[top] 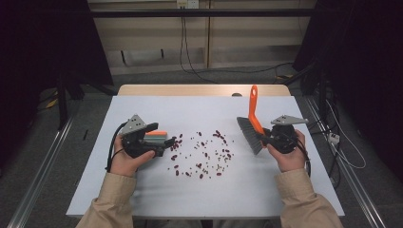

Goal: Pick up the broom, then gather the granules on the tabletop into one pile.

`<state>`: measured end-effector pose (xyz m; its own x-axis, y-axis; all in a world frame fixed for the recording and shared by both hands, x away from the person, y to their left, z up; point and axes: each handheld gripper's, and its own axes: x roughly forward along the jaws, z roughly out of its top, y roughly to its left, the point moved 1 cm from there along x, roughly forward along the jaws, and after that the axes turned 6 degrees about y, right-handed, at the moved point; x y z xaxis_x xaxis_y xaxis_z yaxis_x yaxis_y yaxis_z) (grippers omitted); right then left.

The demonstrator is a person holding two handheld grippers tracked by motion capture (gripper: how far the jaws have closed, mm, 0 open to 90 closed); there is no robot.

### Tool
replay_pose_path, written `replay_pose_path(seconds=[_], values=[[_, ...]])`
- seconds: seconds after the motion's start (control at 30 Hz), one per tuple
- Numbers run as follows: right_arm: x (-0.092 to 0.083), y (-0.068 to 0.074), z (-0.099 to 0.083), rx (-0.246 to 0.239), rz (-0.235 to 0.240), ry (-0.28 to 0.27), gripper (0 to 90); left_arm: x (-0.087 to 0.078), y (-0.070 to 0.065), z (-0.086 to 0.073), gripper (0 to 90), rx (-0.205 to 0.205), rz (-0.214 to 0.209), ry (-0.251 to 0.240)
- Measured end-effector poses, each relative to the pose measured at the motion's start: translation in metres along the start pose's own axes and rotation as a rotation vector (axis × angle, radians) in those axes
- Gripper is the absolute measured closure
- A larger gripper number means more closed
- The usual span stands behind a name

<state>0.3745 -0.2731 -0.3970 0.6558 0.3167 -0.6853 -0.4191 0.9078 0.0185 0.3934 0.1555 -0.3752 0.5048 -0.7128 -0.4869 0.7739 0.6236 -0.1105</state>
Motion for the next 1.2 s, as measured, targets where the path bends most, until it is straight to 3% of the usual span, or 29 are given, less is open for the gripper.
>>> replay_pose_path(seconds=[0.13, 0.33, 0.73, 1.0, 1.2], values=[[-0.001, 0.000, 0.002, -0.030, -0.040, 0.033, 70.6, -0.002, 0.001, -0.001, 11.5, 0.003, 0.006, -0.004], [0.003, -0.001, 0.003, -0.030, -0.049, 0.060, 70.5, -0.004, 0.004, -0.003, 10.5, 0.006, -0.012, -0.004], [0.001, 0.000, 0.006, -0.025, -0.049, 0.082, 70.7, -0.013, 0.012, -0.013, 9.8, -0.013, 0.013, 0.007], [0.005, -0.006, 0.004, -0.020, -0.069, 0.142, 70.7, -0.019, 0.014, -0.024, 9.9, -0.024, 0.015, 0.013], [0.019, -0.006, 0.000, 0.010, -0.031, 0.133, 71.0, -0.025, 0.015, -0.031, 9.9, -0.031, 0.021, 0.020]])
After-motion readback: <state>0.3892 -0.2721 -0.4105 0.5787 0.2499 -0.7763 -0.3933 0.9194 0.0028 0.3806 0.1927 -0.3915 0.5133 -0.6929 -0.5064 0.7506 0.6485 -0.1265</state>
